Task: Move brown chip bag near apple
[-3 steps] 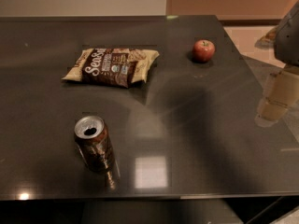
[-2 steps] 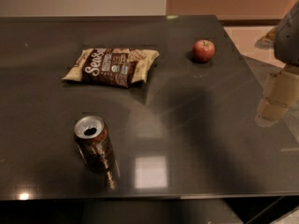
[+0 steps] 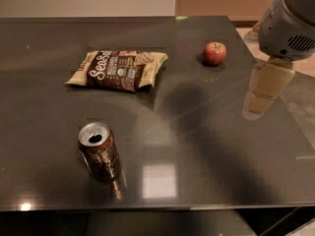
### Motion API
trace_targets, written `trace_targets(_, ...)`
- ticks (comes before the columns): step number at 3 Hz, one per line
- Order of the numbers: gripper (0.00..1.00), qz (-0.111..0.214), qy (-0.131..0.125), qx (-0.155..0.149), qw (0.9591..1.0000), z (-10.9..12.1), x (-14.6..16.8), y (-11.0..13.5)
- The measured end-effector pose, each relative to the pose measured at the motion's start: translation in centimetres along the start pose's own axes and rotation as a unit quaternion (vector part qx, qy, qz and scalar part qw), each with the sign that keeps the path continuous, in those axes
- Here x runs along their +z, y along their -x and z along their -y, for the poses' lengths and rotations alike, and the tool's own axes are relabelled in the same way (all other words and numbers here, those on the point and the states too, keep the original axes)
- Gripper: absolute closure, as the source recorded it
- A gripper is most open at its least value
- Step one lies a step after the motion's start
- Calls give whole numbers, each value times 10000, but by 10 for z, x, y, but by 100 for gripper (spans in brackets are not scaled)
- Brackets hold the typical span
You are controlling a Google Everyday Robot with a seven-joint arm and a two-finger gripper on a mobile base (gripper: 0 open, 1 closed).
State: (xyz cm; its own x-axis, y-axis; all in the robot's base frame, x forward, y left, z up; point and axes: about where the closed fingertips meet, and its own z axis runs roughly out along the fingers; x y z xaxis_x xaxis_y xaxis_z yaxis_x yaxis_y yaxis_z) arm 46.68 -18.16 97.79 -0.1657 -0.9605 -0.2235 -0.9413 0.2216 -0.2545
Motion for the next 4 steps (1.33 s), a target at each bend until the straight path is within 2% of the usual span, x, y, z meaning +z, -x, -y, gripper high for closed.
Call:
trace_targets(1, 0, 137, 16, -76, 9999, 15, 19, 38)
trace_targets(3, 0, 312, 91, -18, 9995, 39, 54, 82)
trace_targets(4, 0, 649, 157, 197, 9976, 64, 107, 136)
